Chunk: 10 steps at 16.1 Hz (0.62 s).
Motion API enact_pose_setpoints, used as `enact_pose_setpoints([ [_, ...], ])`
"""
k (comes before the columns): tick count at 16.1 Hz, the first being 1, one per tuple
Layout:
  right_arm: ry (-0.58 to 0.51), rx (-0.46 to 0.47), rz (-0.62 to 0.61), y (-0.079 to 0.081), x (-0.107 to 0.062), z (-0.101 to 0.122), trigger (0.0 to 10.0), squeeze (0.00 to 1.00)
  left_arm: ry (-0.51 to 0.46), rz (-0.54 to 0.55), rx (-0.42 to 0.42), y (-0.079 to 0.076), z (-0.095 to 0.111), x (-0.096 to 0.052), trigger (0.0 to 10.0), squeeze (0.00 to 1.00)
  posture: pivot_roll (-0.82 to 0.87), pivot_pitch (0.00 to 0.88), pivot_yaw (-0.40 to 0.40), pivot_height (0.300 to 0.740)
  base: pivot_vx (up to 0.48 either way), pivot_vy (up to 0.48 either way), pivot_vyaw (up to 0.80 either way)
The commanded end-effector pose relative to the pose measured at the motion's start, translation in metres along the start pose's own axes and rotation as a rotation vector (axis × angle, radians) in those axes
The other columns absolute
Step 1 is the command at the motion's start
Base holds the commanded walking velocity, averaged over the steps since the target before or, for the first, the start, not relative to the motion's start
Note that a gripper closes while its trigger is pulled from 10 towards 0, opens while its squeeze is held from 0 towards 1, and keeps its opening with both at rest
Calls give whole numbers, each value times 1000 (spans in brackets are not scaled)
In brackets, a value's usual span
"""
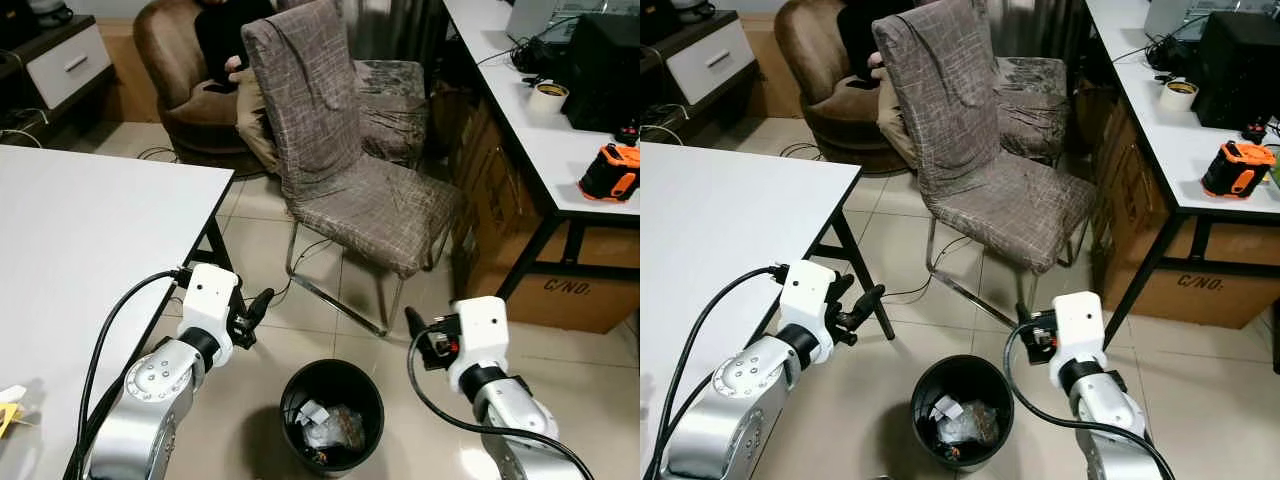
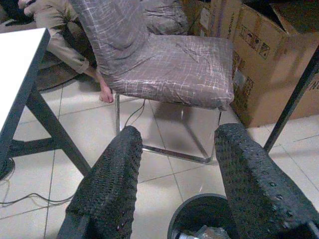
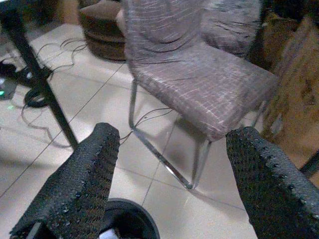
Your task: Picking trash to rubbish bin
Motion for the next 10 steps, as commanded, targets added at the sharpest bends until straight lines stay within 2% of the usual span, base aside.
enact_pose_setpoints([
  [1,-10,-21,16,3,1,7,10000,0,2,17,16,3,1,-3,10000,0,-95,0,50,740,-240,0,0],
  [3,-5,-75,53,6,4,10,10000,0,8,45,10,6,0,-4,10000,0,-85,0,33,740,-244,0,0],
  [6,-6,-102,106,11,10,13,10000,0,34,67,42,9,-11,-8,10000,0,-68,0,3,740,-241,0,0],
  [10,-3,-129,134,10,19,17,10000,0,41,80,49,14,-12,-13,10000,0,-51,0,-10,740,-241,0,0],
])
Point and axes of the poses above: a point about 5 cm out from each wrist's last joint towards the gripper, its own x axis pointing out of the wrist towards the gripper, its own z axis along the axis of the wrist's last joint, y = z × x, the point moved 6 cm from there along x, pointing out of the wrist towards the gripper, and after that the axes turned 4 degrees about x, right-handed, at the moved point
